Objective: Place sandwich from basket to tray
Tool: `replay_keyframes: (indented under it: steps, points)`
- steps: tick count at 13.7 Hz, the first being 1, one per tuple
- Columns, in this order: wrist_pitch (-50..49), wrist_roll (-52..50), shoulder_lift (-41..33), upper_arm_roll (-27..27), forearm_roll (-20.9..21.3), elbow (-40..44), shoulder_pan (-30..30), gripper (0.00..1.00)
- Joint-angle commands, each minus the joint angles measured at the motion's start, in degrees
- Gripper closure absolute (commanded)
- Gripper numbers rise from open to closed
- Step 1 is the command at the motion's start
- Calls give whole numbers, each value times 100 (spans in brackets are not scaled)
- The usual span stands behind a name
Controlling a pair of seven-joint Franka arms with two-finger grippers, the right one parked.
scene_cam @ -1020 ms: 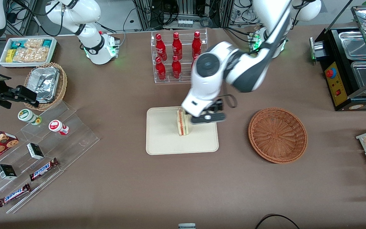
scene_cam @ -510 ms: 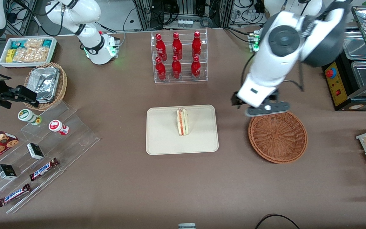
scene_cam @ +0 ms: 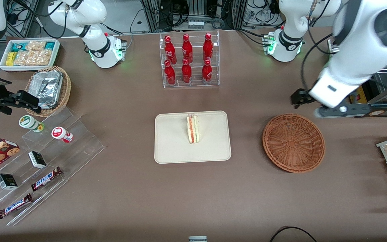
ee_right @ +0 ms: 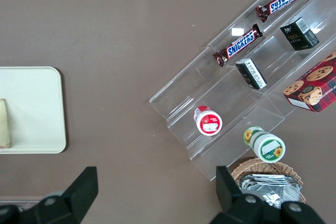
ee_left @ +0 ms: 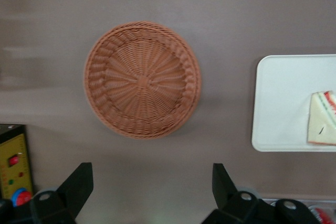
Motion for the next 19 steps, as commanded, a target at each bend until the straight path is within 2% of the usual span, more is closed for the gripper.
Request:
replay_keyframes:
  steps: [1, 3, 7, 11, 15, 19]
  points:
    - [-137, 589, -347, -63, -166, -164, 420, 0]
    - [-234, 1028, -418, -63, -351, -155, 816, 0]
    - [-401, 1154, -383, -20, -343, -15, 1142, 0]
    - [-480, 1127, -277, -11, -307, 284, 1081, 0]
    - [-577, 1154, -391, 33, -45, 293, 959, 0]
    - [-568, 1118, -365, 16, -9, 293, 958, 0]
